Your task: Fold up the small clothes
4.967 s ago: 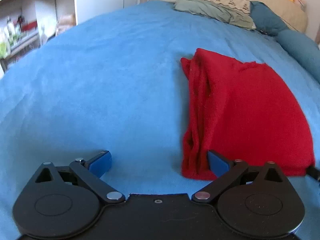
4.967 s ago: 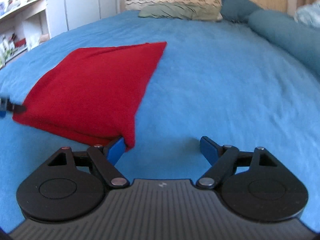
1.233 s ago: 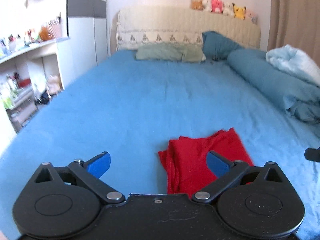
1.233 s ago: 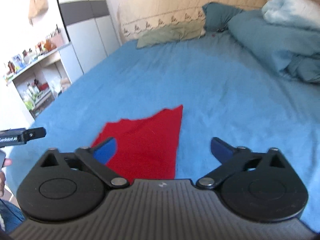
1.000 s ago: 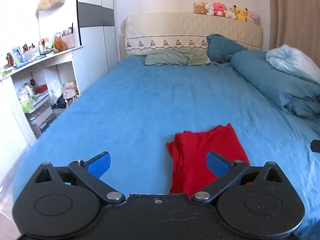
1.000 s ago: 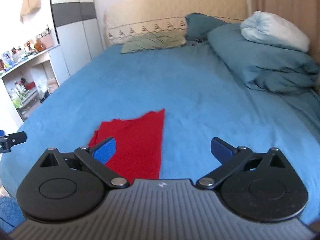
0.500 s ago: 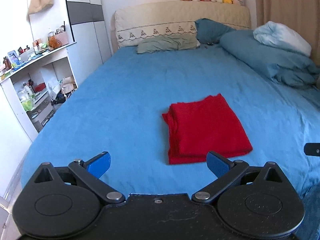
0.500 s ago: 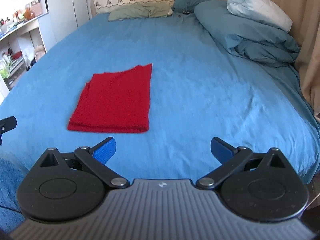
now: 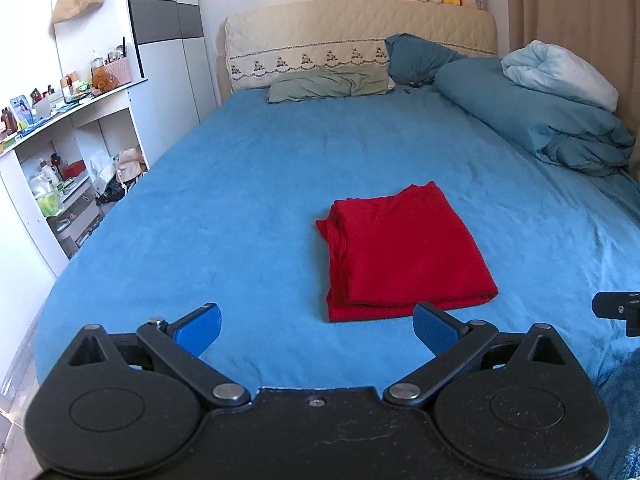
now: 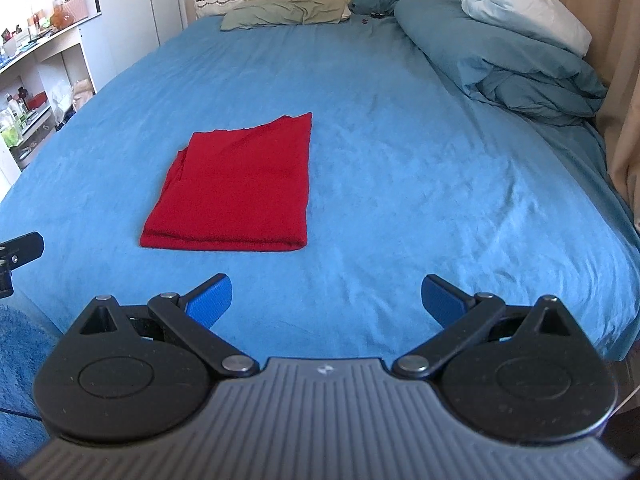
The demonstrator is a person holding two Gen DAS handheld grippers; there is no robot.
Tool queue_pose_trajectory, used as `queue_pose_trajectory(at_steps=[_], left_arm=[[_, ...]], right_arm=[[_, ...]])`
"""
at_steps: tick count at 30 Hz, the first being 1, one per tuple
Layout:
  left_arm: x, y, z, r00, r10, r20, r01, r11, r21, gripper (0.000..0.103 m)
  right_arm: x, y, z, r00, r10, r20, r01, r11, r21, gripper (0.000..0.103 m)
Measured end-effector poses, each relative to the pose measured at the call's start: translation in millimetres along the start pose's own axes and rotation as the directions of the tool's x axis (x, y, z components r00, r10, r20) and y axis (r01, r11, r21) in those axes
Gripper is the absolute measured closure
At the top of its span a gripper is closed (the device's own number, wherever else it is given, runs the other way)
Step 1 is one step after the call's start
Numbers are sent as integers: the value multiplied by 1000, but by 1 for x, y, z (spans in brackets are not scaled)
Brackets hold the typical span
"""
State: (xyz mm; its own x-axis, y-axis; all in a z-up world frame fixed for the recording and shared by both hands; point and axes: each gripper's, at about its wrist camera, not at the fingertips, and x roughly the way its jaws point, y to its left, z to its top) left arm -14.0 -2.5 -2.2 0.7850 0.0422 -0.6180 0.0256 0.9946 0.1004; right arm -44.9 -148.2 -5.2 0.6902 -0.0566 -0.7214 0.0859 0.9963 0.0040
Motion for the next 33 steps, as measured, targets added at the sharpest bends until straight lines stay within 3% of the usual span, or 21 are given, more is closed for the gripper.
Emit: queue_pose_trajectory(at_steps=[33], left_arm=[[3,-4,-1,1000,15,3,-15,1000,0,0]], right_arm=[[5,2,2,1000,8,-8,-8,1000,2,0]])
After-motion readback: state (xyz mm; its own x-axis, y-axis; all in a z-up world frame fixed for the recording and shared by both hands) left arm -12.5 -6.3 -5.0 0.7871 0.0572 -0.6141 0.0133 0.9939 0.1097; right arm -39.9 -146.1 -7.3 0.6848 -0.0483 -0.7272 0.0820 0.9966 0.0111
